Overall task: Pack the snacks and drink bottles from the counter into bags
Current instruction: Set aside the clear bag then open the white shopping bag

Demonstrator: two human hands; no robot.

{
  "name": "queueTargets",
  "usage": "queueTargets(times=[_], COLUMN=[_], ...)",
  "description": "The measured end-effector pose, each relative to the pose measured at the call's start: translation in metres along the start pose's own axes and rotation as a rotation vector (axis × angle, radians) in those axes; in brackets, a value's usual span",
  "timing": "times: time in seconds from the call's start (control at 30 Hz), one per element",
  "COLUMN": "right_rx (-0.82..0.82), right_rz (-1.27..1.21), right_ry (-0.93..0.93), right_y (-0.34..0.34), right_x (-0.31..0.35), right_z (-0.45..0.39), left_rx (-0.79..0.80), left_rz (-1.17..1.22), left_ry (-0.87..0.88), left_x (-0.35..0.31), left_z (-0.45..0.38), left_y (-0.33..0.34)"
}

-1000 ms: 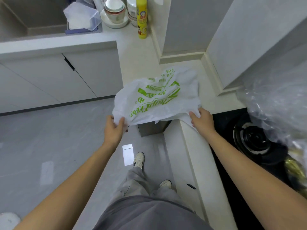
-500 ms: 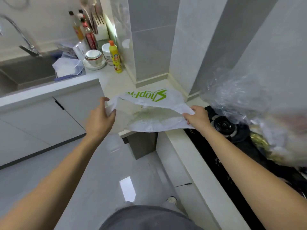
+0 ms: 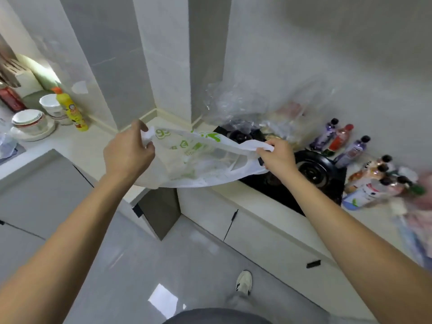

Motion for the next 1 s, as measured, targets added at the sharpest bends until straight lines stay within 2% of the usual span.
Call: queueTargets(times=[0.17,0.3,0.5,0.63,0.83,1.0], right_rx=[-0.144,-0.255,-0.372,-0.412,-0.448,-0.447], right_rz=[-0.01,0.003,-0.006,0.003,0.071,0.063], right_ry=[0.11,0.18,0.308,0.361,0.38,0.382], right_y=[-0.095,-0.162,-0.253,-0.307,-0.362,-0.373], right_x=[-0.064,-0.124,-0.22,-0.272,-0.328,-0.362], right_z=[0.059,0.094,0.143,0.17,0.185,0.178], left_rx=[0.129,0.22,0.198,0.272,0.377,0.326], left_rz=[0.143,0.155,0.206,0.141,0.123,0.218], left_ry=[0.161,0.298,0.432,0.489,0.472,0.511], left_x=[-0.112,-0.191,-0.291,-0.357,-0.414,-0.437], left_z=[0.035,0.076,0.126,0.163,0.203,0.209], left_y=[0.024,0.058,0.099,0.132,0.159,0.168])
Point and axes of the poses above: each hand's wrist, its own z-axis away from the middle knuckle, its own y-axis out of the palm, x = y × z, the point moved 9 cm from there along -z, towards the middle knuckle, and after that the axes turned 3 degrees about -y, right-handed, at the moved point
